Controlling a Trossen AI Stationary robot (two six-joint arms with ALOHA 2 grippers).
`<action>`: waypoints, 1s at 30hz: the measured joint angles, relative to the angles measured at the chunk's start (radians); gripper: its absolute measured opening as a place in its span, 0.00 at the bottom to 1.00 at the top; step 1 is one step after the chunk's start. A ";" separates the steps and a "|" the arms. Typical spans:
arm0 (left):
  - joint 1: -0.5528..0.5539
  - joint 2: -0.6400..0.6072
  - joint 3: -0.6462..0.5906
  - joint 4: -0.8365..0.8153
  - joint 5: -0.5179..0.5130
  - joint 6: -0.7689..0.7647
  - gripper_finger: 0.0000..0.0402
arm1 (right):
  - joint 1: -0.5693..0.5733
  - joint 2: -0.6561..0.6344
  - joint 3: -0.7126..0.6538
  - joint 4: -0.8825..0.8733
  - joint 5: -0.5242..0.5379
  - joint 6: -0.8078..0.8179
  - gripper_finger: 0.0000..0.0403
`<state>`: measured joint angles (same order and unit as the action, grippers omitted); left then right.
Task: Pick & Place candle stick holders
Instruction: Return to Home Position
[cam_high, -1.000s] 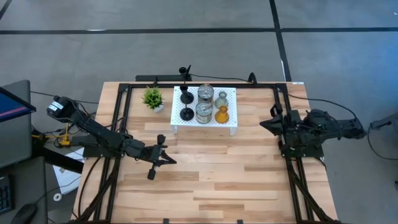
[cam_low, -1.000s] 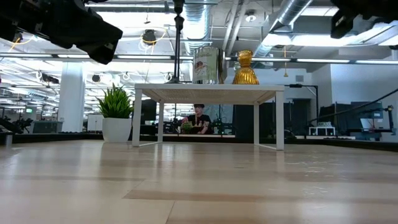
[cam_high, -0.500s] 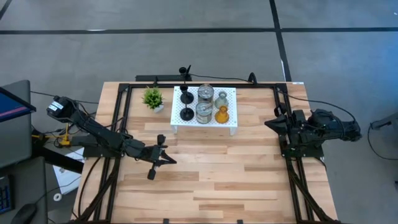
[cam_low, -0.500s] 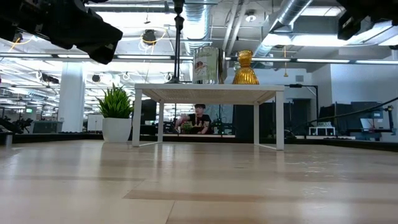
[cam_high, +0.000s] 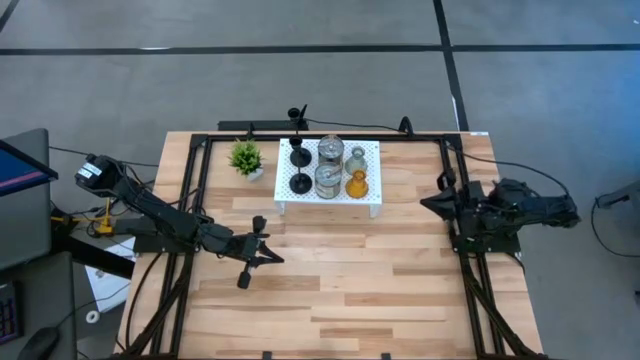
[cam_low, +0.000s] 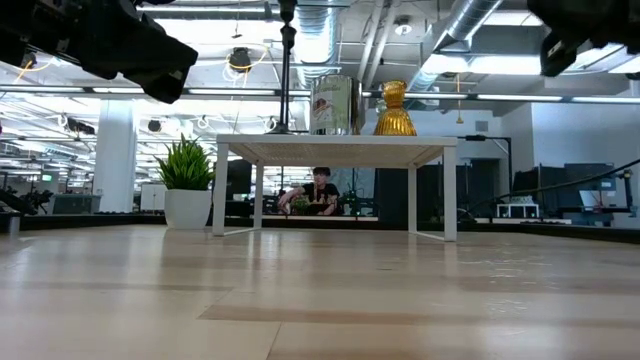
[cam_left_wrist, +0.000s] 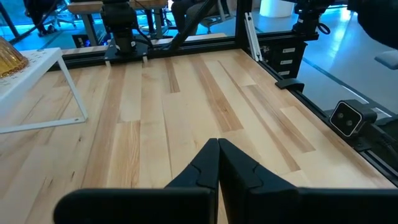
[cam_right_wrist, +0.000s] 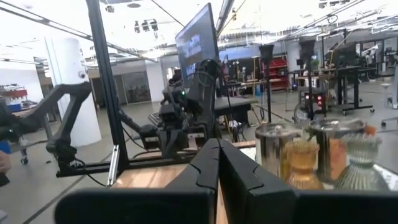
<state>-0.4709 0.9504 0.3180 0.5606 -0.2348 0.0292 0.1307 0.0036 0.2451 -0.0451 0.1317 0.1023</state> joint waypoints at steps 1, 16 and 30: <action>0.000 0.000 0.000 0.000 0.000 0.000 0.01 | 0.000 0.000 -0.021 0.022 0.000 -0.001 0.00; 0.000 0.000 0.000 -0.003 0.000 -0.008 0.01 | 0.017 -0.002 -0.237 0.252 -0.083 -0.061 0.00; 0.069 -0.023 0.000 0.085 -0.046 0.077 0.01 | 0.040 -0.001 -0.238 0.240 -0.080 -0.076 0.00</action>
<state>-0.4019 0.9270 0.3182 0.6452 -0.2810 0.1059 0.1711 0.0025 0.0071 0.1951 0.0513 0.0265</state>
